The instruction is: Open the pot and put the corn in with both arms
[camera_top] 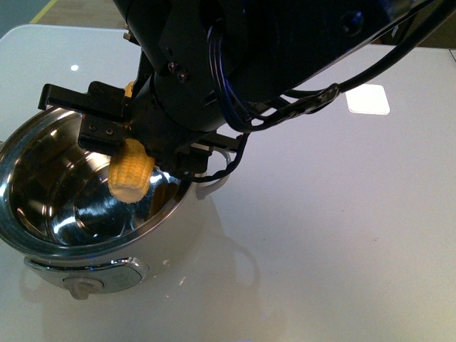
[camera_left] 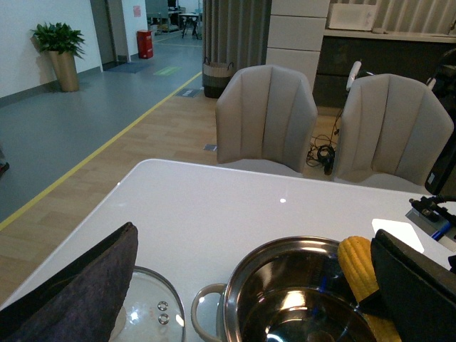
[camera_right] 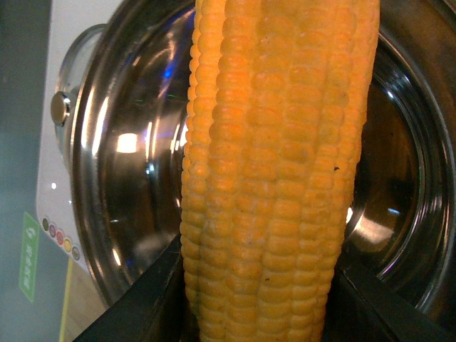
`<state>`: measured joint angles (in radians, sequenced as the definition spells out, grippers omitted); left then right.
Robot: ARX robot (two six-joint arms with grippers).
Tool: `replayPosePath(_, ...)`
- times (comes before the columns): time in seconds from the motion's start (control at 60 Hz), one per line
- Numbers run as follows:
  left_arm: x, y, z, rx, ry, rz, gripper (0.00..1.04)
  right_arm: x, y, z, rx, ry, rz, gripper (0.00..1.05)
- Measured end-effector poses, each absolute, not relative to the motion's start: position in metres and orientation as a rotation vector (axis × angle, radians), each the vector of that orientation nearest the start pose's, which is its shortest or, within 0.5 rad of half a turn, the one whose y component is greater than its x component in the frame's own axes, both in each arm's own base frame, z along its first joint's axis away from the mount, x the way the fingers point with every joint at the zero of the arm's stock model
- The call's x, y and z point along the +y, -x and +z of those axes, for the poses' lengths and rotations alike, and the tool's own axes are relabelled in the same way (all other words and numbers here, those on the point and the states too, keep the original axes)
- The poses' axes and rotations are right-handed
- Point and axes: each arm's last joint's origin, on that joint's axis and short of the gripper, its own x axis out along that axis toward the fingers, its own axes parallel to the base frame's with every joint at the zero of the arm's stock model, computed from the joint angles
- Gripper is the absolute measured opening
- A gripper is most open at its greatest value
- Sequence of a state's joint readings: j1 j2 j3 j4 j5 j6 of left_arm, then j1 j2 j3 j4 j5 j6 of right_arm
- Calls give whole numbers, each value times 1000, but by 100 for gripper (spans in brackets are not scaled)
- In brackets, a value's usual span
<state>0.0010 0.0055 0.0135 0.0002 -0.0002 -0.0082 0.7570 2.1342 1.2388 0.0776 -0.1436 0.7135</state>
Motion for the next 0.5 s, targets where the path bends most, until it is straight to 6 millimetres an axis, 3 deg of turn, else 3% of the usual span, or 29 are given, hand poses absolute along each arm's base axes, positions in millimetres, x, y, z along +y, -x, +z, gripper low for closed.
replayPosePath(0.1,0,-97,168,-8,8,1,98,297,-309,101,1059,-376,517,55)
replayPosePath(0.383,0,-97,168,-8,8,1,98,298,-310,102,1059,-381,524,97)
replayPosePath(0.5,0,-97,168,-8,8,1,98,297,-310,101,1056,-385,523,96)
